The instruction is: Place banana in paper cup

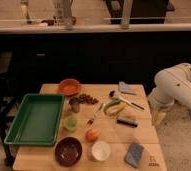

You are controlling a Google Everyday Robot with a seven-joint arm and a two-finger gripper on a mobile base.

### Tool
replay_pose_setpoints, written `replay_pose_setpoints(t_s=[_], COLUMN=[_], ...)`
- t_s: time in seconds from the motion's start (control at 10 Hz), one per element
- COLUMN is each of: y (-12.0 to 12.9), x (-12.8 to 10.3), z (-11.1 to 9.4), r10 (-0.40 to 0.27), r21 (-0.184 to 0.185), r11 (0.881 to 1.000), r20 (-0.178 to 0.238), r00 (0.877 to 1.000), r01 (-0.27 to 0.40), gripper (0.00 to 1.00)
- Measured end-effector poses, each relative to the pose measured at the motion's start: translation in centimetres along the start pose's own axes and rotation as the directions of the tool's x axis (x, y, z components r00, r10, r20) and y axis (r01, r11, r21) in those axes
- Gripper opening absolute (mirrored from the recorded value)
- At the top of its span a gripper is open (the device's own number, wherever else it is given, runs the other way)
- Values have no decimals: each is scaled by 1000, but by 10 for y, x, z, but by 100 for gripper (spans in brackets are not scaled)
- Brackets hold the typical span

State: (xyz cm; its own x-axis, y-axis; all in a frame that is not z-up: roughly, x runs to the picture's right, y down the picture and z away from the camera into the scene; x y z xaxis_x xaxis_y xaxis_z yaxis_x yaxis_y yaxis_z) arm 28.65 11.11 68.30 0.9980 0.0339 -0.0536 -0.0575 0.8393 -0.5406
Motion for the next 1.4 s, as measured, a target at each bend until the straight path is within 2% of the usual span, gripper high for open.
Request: replay_pose_setpoints(t_s=[0.9,1.0,1.1,1.2,1.3,1.4], y=[0,0,0,0,-2,-3], x=[0,-1,-3,-6,-13,-20], z=[0,-1,-2,-2,-1,0], r10=[-3,-21,-72,-138,-286,-403], r21=[2,2,-1,-2,-2,1], r11=[1000,1000,997,990,958,915], r20=[2,4,9,12,19,23], r00=[1000,1000,997,990,958,915], r01=[3,21,72,138,286,404], gripper=[80,80,80,80,80,80])
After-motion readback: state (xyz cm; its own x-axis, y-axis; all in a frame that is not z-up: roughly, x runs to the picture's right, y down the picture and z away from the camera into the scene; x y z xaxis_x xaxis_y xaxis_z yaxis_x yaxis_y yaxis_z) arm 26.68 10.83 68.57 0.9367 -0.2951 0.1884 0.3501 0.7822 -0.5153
